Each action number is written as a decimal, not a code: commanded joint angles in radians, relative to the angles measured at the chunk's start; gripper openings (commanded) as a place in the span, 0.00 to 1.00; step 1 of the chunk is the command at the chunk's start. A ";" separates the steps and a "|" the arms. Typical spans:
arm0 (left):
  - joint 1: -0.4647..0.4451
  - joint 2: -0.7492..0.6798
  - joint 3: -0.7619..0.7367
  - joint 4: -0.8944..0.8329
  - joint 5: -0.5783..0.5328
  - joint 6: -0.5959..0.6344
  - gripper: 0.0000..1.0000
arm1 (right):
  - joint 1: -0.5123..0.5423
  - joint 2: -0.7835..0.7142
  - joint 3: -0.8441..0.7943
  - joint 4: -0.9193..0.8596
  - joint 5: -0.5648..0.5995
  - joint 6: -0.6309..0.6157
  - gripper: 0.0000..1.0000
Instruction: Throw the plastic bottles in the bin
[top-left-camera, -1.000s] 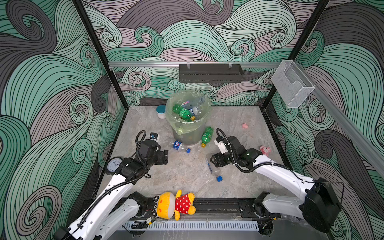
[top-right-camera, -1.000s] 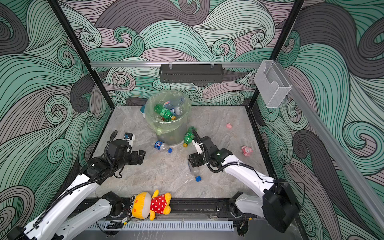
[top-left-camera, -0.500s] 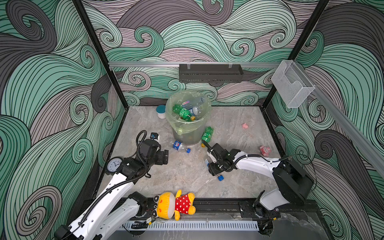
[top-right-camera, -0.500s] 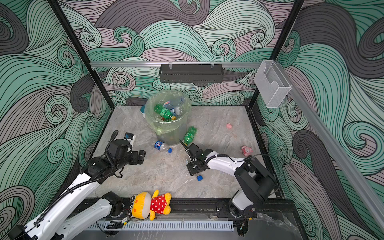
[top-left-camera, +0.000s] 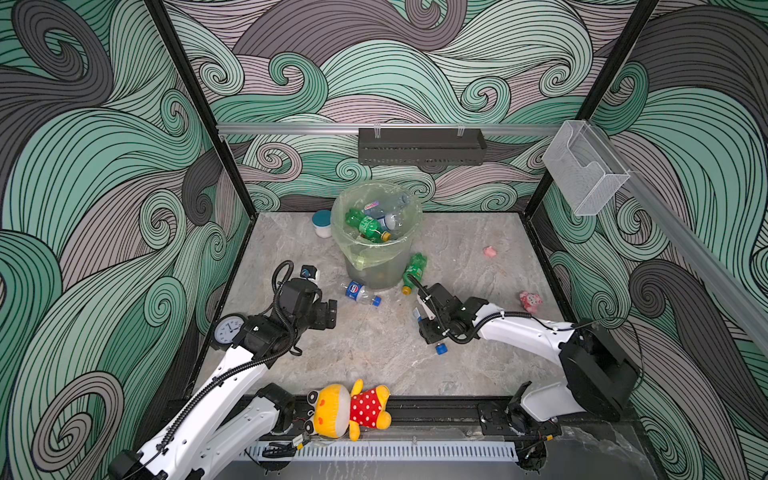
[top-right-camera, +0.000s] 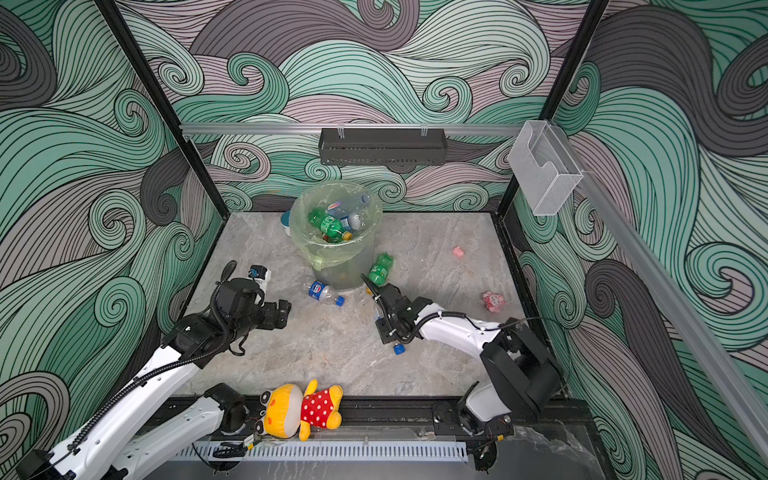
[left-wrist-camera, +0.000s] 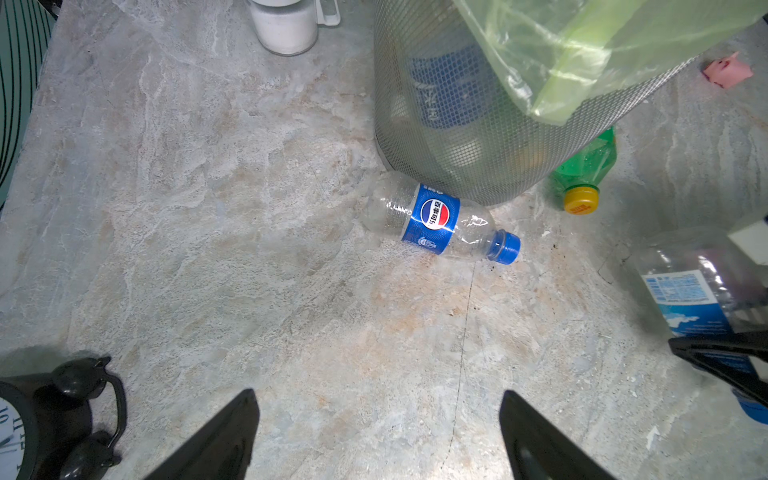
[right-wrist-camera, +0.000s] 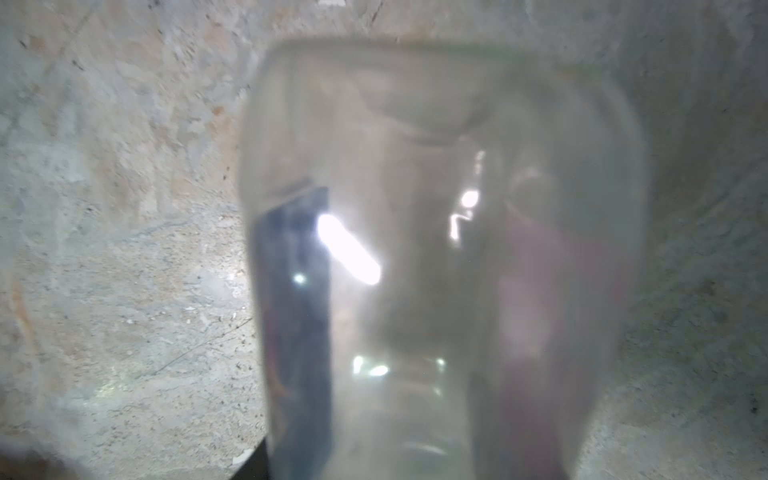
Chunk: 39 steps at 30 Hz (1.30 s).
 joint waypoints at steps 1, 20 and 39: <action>0.009 0.000 0.001 0.001 -0.015 -0.017 0.92 | -0.031 -0.064 -0.017 -0.011 0.007 -0.008 0.49; 0.010 0.003 -0.017 0.021 -0.041 -0.042 0.92 | -0.126 -0.418 0.087 -0.063 -0.195 -0.123 0.46; 0.010 -0.054 -0.026 -0.014 -0.021 -0.066 0.94 | -0.139 0.419 1.345 -0.183 -0.321 -0.265 0.86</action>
